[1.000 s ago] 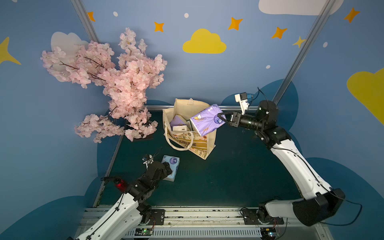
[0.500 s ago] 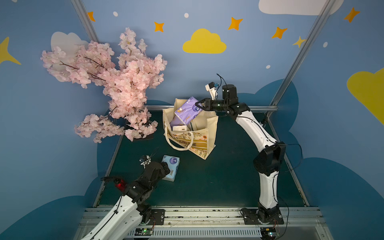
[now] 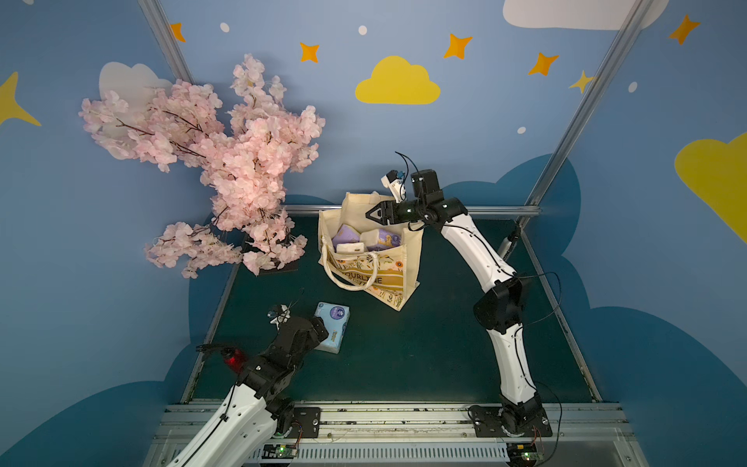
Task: Put tissues into the canvas bag
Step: Place the pack of facial tissues in the canvas bag, then pick up the pack of facial tissues from the center of the board.
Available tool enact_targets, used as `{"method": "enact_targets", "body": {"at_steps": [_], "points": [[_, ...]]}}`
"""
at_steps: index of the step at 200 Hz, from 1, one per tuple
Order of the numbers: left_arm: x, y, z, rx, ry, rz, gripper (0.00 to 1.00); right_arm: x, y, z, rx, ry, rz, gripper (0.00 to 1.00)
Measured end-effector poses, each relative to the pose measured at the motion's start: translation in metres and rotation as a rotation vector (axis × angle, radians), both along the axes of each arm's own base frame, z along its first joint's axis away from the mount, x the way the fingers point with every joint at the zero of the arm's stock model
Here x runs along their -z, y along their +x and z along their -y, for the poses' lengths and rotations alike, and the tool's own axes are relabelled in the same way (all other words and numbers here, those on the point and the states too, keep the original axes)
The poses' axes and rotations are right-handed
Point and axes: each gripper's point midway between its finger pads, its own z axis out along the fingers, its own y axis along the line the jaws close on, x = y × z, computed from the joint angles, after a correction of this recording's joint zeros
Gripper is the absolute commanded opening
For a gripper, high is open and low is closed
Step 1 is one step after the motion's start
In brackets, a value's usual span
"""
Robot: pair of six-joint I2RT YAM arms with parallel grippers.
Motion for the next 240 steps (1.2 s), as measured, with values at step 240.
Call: {"method": "enact_targets", "body": {"at_steps": [240], "points": [[0.045, 0.03, 0.03, 0.187, -0.1, -0.145, 0.96, 0.019, -0.185, 0.143, 0.172, -0.135, 0.198, 0.85]]}}
